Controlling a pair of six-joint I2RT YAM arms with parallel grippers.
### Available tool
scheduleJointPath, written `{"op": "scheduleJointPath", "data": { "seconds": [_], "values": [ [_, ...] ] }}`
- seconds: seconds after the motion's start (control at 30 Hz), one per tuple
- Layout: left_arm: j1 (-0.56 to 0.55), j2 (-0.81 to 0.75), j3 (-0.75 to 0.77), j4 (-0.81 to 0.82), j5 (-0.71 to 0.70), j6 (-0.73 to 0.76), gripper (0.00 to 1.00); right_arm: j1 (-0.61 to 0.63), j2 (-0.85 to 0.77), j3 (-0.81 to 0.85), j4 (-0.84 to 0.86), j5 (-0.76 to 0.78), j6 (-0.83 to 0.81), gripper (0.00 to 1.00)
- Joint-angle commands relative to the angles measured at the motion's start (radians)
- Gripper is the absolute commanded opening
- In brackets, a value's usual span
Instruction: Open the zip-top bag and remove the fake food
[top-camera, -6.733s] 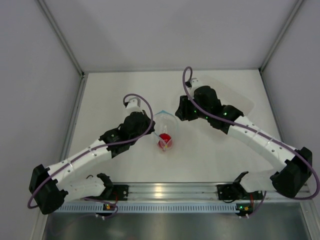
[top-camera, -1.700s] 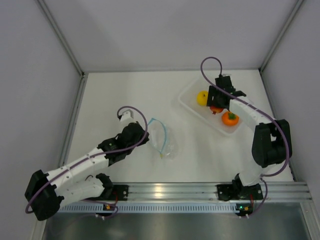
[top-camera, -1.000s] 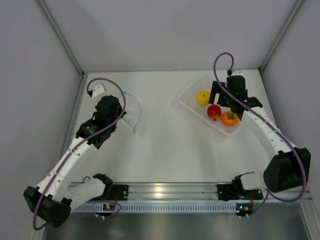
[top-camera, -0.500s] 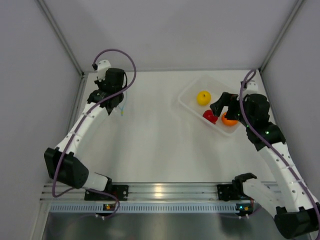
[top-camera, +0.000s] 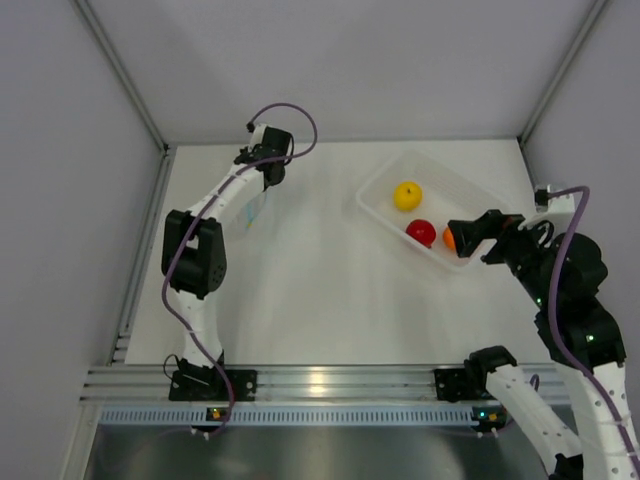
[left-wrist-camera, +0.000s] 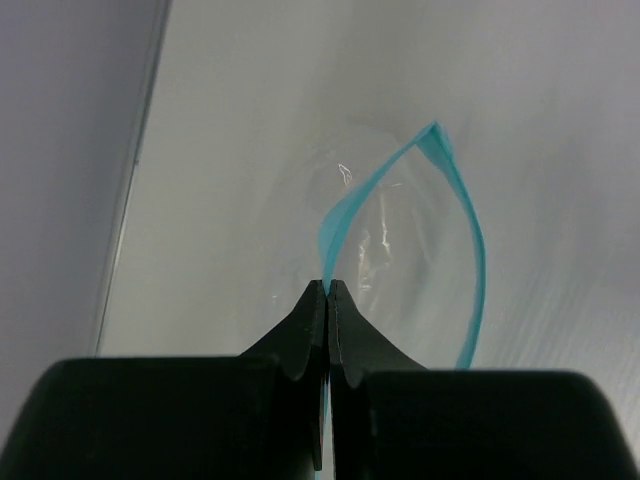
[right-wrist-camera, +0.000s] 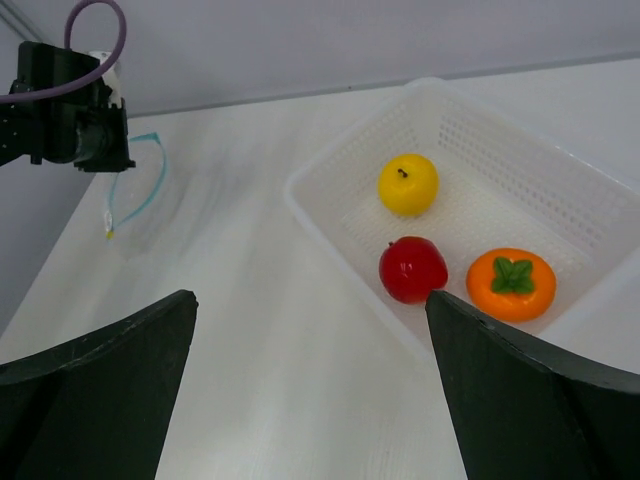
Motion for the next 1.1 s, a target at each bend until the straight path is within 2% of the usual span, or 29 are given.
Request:
{"op": "scheduleJointPath", "data": {
  "seconds": [0.0, 0.03, 0.13, 0.23, 0.3, 0.37, 0.4, 0.43, 0.5, 0.7, 0.83, 0.9, 1.07],
  "values": [
    [-0.007, 0.054, 0.101, -0.031, 0.099, 0.019, 0.03, 0.001, 0.015, 0.038, -0.072, 0.044, -0.035, 0.99],
    [-0.009, 0.059, 0.109, -0.034, 0.124, 0.000, 0.05, 0.001, 0.017, 0.035, -0.072, 0.044, -0.033, 1.00],
    [-0.015, 0.039, 0.121, -0.031, 0.233, -0.058, 0.32, 0.000, 0.014, 0.022, -0.060, 0.044, -0.035, 0.99],
    [-0.015, 0.003, 0.135, -0.029, 0.352, -0.105, 0.42, 0.001, 0.032, 0.016, -0.060, 0.044, -0.039, 0.99],
    [-0.015, -0.036, 0.145, -0.027, 0.400, -0.135, 0.57, 0.001, 0.046, 0.015, -0.055, 0.071, -0.043, 0.99],
    [-0.013, -0.072, 0.136, -0.027, 0.417, -0.152, 0.60, 0.001, 0.047, 0.015, -0.052, 0.087, -0.049, 0.99],
    [-0.013, -0.093, 0.129, -0.027, 0.428, -0.159, 0.71, 0.001, 0.049, 0.015, -0.052, 0.114, -0.055, 0.99],
    [-0.013, -0.141, 0.121, -0.027, 0.432, -0.176, 0.74, 0.001, 0.052, 0.015, -0.052, 0.126, -0.061, 0.99],
    [-0.013, -0.198, 0.074, -0.026, 0.441, -0.191, 0.98, 0.001, 0.064, 0.016, -0.053, 0.186, -0.090, 0.99],
    [-0.013, -0.510, -0.143, -0.026, 0.426, -0.247, 0.98, 0.032, 0.096, 0.018, -0.047, 0.317, -0.118, 1.00],
    [-0.013, -0.791, -0.330, -0.026, 0.398, -0.257, 0.98, 0.032, 0.092, 0.005, -0.044, 0.317, -0.098, 0.99],
    [-0.013, -0.882, -0.384, -0.027, 0.385, -0.254, 0.98, 0.033, 0.084, 0.002, -0.046, 0.297, -0.098, 0.99],
    [-0.013, -1.177, -0.534, -0.038, 0.383, -0.161, 0.98, 0.033, 0.041, 0.001, -0.081, 0.294, -0.108, 0.99]
  ]
}}
